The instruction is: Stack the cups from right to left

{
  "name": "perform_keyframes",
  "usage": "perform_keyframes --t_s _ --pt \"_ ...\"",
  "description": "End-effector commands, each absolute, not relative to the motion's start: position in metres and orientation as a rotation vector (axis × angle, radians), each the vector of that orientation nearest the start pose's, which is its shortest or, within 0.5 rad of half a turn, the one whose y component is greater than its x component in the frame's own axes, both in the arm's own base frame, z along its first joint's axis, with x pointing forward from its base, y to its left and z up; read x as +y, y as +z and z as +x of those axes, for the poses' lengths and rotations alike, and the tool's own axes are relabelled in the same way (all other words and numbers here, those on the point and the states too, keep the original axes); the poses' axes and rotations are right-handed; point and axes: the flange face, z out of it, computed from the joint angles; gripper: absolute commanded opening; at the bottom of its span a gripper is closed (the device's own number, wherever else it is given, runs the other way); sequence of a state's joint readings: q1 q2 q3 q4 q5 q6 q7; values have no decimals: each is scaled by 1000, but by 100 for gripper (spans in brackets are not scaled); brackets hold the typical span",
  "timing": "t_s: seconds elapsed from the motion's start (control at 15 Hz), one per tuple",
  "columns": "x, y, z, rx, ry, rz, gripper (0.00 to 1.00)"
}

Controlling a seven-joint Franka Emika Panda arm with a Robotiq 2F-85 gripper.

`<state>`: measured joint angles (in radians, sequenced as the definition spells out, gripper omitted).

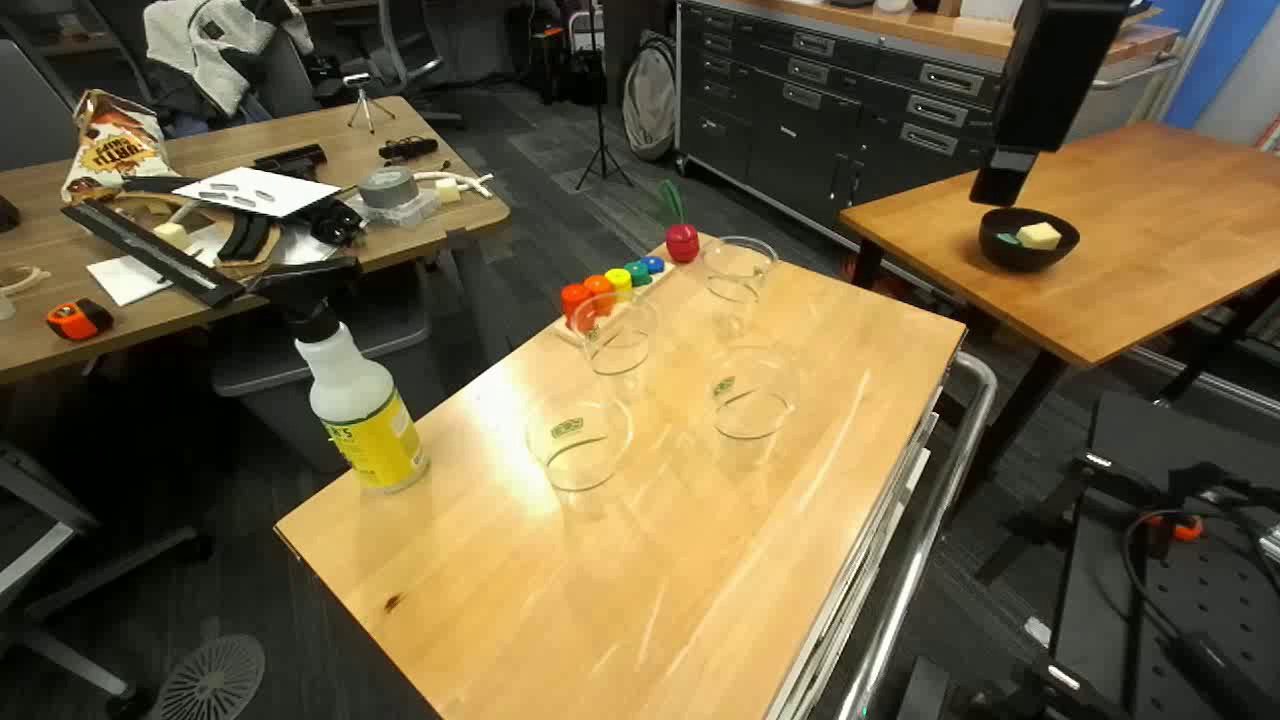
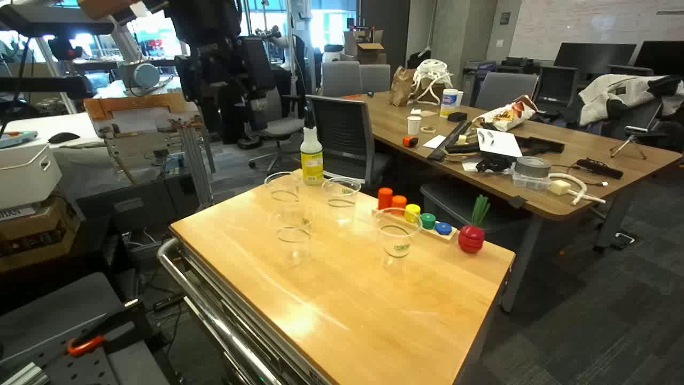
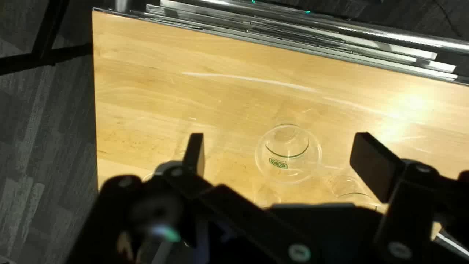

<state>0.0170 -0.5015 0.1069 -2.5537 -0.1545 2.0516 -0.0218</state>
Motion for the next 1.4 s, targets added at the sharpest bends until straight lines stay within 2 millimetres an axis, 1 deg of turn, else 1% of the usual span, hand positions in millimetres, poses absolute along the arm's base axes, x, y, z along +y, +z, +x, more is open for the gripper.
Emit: perform_keyframes --t_s 0.0,0.13,0.4,0.6,0.73,0.87,1.0,1.13,1.27,1.33 --pt "40 440 386 -339 -12 -3312 100" --pt "41 445 388 -338 -29 -3312 100" --pt "41 446 388 -338 -32 -3312 100" --pt "30 449 404 -297 -64 -3323 100" --pt "18 454 422 -274 -87 -3314 100" --pt "3 456 447 -258 -104 -3296 100" --pt "-16 458 477 -210 -156 -3283 100" --pt "-36 453 506 -210 -179 -3277 100" --pt "-55 438 531 -205 -200 -3281 100" --pt "-62 430 541 -233 -190 -3278 100"
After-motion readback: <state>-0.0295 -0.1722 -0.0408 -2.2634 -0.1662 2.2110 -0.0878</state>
